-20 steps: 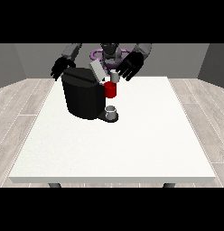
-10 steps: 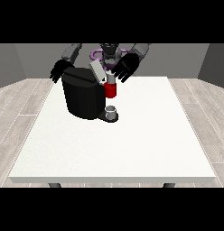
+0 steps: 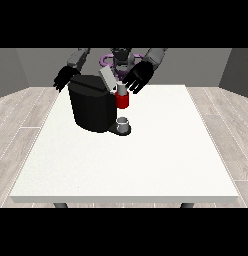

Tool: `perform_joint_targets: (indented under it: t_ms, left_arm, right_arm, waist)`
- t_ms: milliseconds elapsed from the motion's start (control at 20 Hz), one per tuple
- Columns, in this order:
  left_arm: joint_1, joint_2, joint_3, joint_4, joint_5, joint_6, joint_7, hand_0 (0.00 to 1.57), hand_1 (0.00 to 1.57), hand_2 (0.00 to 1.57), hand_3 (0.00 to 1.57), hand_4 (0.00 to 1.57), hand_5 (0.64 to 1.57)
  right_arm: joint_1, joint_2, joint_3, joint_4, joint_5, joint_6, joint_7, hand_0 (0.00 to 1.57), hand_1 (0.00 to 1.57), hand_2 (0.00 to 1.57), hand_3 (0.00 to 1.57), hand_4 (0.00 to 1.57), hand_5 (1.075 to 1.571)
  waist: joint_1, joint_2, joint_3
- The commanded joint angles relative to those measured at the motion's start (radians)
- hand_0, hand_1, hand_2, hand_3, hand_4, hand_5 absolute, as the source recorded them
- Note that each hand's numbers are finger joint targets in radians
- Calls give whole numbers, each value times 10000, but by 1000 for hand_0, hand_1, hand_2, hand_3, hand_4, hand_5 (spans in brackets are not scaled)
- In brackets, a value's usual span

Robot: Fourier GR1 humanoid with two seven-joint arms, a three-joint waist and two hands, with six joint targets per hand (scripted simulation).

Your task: Insert the coffee pod into the coffee machine and close the lid

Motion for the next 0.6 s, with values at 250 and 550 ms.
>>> perform_joint_targets:
  t_ms: [250, 550]
  left_arm:
    - [336, -145, -44, 113, -150, 32, -160, 1184, 1184, 1248, 1186, 488, 1571]
    - [-39, -350, 29, 301, -247, 234, 238, 1230, 1230, 1274, 1180, 481, 1571]
  right_arm:
    - [310, 57, -63, -24, -116, -4, -90, 0, 0, 0, 0, 448, 1571]
    - [-167, -74, 81, -125, 83, -73, 324, 0, 0, 0, 0, 415, 1571]
  waist:
    - [118, -152, -4]
    - [-155, 177, -5]
